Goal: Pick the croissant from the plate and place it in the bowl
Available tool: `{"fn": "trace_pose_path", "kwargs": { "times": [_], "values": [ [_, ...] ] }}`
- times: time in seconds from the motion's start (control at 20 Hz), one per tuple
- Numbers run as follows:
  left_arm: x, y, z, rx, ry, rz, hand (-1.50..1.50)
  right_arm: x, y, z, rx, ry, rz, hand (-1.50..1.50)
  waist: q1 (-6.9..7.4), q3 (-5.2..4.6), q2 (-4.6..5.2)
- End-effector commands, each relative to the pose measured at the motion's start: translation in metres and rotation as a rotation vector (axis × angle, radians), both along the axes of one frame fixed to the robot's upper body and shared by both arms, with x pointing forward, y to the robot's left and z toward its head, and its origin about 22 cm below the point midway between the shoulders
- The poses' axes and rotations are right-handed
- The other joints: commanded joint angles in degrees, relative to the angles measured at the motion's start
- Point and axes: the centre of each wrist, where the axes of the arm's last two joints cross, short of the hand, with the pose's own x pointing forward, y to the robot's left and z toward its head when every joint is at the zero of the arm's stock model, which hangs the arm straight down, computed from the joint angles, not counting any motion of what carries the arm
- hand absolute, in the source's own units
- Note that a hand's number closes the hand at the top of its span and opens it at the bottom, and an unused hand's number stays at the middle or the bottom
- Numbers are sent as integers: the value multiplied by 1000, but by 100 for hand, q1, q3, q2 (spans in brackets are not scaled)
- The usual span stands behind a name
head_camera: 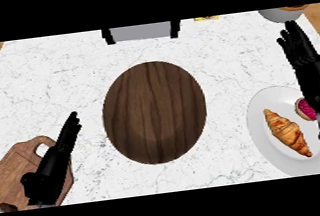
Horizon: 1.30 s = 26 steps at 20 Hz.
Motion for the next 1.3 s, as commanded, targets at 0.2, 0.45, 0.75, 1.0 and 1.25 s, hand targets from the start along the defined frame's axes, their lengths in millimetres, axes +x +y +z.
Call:
{"fn": "trace_pose_path", "kwargs": {
  "times": [0.2, 0.45, 0.75, 1.0, 1.25],
  "values": [
    [53, 24, 52, 5, -19, 35, 0, -35, -31, -49, -288, 67, 149, 150, -128, 176, 36],
    [58, 33, 70, -52, 36, 25, 0, -71, -56, -83, -676, -192, 124, -150, -199, 194, 19],
    [65, 50, 77, -40, 70, -3, 0, -114, -44, -111, -734, -388, 221, -150, -114, 173, 1],
    [63, 56, 74, -45, 60, -3, 0, -135, -48, -83, -952, -333, 75, -150, -151, 154, -10],
    [68, 49, 77, -43, 81, 1, 0, -136, -34, -56, -1151, -177, 27, -150, -160, 128, -15]
  ]
}}
